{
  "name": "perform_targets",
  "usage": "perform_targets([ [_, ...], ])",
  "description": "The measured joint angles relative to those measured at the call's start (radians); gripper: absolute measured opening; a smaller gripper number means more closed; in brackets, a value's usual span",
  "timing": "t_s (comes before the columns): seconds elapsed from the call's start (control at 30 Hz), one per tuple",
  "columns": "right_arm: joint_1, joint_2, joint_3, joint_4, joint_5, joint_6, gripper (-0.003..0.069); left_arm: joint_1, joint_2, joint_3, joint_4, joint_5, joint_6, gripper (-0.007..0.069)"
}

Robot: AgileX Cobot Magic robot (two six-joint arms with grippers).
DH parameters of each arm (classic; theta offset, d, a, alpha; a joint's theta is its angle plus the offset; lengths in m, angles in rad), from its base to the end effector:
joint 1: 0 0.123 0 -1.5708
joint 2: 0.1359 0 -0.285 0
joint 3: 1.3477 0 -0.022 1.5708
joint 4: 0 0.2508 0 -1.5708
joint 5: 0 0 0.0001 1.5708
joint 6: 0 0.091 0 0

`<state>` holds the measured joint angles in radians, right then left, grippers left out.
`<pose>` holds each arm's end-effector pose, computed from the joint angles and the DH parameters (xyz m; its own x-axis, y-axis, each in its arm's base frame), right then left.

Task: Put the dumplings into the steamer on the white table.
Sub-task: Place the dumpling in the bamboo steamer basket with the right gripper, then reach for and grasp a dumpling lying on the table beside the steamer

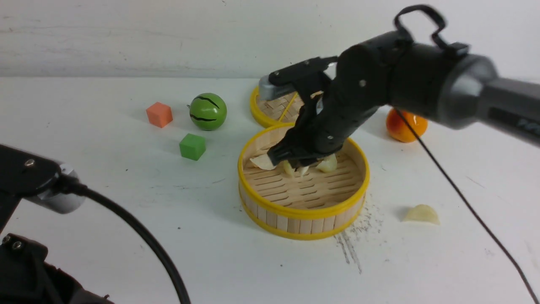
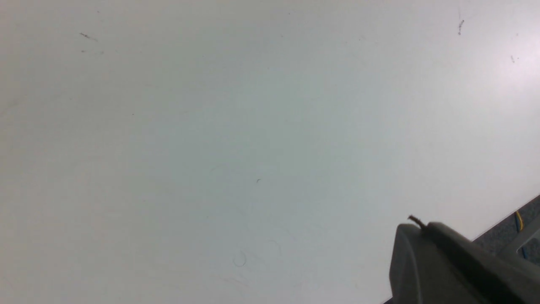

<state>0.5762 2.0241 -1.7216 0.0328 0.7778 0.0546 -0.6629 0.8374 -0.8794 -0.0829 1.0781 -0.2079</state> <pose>0.3827 0.2511 0.2516 -0.7435 -0.3902 -0.5432 -0.4988 0.8645 0.0618 0.1050 -0.0904 0.3390 -0.7789 0.2986 -0.5515 0.4711 0.8591 -0.2003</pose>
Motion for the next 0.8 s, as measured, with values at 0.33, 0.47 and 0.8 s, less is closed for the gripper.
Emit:
perform_targets([
  [0.33, 0.008, 0.153, -0.056, -0.014, 0.015, 0.067, 0.0383, 0.0, 0.0, 0.0, 0.001, 0.003, 0.0, -0.0012],
  [0.47, 0.003, 0.139, -0.093, -0.033, 0.08, 0.07, 0.0509, 0.0, 0.0, 0.0, 0.01, 0.006, 0.0, -0.001],
  [0.8, -0.071, -0.108, -0.104, -0.193, 0.382, -0.034, 0.057, 0.0, 0.0, 0.0, 0.019, 0.017, 0.0, -0.0004],
])
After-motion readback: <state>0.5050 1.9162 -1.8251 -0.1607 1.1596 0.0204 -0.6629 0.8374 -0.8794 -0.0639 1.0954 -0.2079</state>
